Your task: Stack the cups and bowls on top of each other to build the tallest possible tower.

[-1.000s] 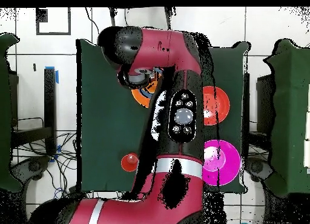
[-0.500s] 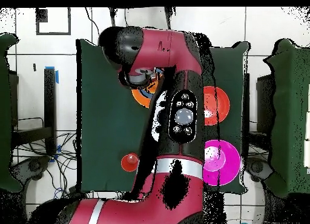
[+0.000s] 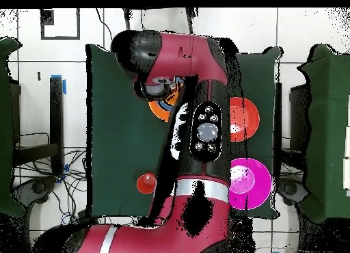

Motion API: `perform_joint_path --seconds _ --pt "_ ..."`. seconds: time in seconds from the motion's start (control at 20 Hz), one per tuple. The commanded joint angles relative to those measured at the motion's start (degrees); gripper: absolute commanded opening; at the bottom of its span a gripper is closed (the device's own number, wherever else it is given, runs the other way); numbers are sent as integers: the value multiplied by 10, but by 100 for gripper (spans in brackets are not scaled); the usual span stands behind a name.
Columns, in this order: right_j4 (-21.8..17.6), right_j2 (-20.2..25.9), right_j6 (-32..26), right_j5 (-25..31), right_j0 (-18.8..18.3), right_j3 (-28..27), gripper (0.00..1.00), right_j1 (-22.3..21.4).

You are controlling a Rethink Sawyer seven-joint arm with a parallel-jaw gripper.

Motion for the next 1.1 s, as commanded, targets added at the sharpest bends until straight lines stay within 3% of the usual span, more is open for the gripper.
perform_joint_path --seconds 0.05,0.45,1.1 --pt "-16 22 62 -48 22 74 0 -21" --pt "-15 21 65 -58 33 90 0 -29" --pt "-27 17 30 -69 18 119 0 -54"
